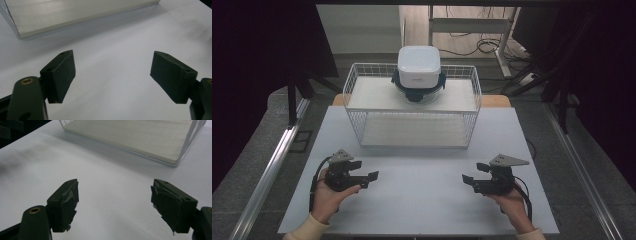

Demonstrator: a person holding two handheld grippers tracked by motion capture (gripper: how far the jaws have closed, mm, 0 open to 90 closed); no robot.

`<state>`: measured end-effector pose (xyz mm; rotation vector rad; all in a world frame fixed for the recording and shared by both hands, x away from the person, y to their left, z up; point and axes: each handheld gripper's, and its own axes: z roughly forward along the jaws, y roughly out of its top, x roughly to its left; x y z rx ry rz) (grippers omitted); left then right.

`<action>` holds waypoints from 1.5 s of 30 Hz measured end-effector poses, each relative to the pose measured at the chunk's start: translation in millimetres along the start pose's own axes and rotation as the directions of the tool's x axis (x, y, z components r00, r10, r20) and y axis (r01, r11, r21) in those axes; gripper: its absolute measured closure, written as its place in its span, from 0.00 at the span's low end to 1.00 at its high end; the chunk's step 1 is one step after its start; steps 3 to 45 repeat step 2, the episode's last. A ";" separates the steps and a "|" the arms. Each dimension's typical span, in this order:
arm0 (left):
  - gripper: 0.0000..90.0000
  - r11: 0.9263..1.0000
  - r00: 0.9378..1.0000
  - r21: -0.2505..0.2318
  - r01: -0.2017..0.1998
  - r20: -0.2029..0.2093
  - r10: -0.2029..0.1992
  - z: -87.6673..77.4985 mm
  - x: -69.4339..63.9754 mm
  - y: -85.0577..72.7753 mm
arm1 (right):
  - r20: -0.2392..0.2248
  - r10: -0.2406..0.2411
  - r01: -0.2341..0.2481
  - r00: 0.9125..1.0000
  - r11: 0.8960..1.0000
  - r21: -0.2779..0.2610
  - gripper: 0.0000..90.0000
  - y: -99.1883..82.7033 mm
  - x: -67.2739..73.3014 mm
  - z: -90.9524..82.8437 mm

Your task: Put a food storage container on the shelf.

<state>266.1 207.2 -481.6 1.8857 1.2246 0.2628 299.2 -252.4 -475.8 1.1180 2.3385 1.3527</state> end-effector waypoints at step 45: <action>0.21 1.000 1.000 0.009 0.007 -0.014 -0.007 3.3 1.3 -0.3 | 0.000 0.002 -0.002 1.000 1.000 -0.008 0.24 -1.3 -1.2 0.3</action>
